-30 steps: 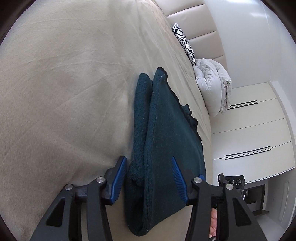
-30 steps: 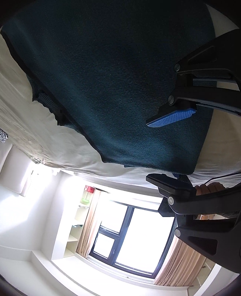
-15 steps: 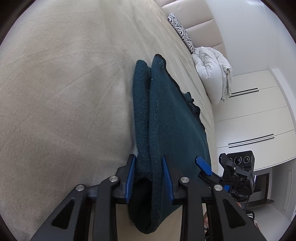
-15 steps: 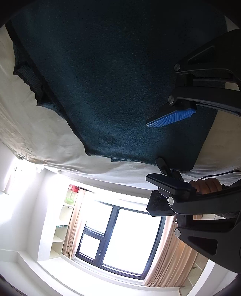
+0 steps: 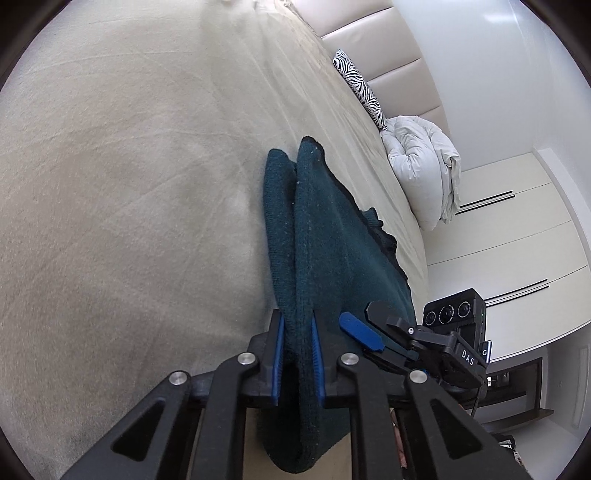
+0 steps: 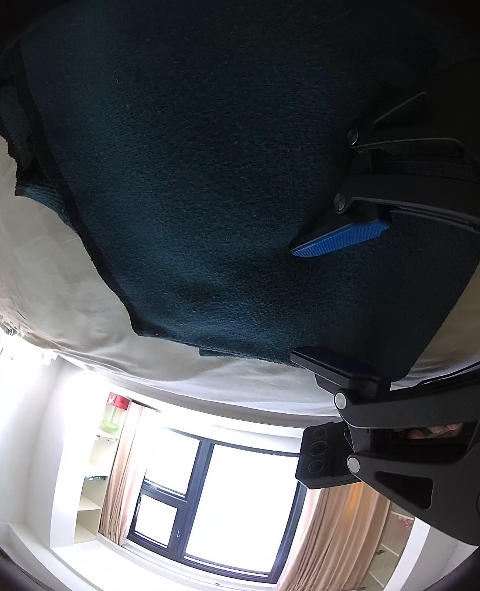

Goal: Fold small clothes

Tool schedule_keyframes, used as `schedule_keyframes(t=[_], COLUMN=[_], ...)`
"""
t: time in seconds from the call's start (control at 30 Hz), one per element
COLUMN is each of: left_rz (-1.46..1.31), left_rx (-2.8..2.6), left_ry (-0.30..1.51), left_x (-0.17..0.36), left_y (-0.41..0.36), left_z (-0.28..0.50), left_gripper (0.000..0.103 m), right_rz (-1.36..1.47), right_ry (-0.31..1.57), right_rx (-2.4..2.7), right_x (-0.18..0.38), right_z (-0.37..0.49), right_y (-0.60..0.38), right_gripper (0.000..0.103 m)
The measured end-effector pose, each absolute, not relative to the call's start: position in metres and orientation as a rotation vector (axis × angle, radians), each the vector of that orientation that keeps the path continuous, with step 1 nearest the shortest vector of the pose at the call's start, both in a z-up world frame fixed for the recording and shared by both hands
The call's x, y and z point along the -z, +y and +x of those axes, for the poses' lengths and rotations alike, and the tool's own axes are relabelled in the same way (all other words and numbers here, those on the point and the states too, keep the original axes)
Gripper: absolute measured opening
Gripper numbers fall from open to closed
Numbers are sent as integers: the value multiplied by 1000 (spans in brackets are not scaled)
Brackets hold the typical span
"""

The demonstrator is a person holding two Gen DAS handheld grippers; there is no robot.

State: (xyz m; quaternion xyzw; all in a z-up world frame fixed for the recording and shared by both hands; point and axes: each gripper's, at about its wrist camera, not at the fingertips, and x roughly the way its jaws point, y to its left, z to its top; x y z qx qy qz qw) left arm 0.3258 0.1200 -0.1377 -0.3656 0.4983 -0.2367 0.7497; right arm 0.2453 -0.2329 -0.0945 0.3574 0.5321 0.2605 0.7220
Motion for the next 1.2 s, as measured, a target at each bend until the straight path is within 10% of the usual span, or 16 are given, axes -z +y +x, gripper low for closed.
schedule_keyframes(t=[0.47,0.87,1.03,1.2], left_rz=[-511,-310,-335,-324], left_rx=[621,737,766,810], left_ry=[1004,1066,1020,923], left_x=[51,95,91,60], left_y=[-5,-169,-157,-127], left_z=[324,308,299,273], left_gripper=[13,15,20,36], right_rz=[1154,1208,1110,1013], right_ry=[1060,1068,1122,1206], right_rx=[-636,-637,-629,-566], right_x=[85,105,108,119], right_z=[250,265,272,269], right_y=[-342,-449,-442,-431], right_gripper=[60,69,59,19])
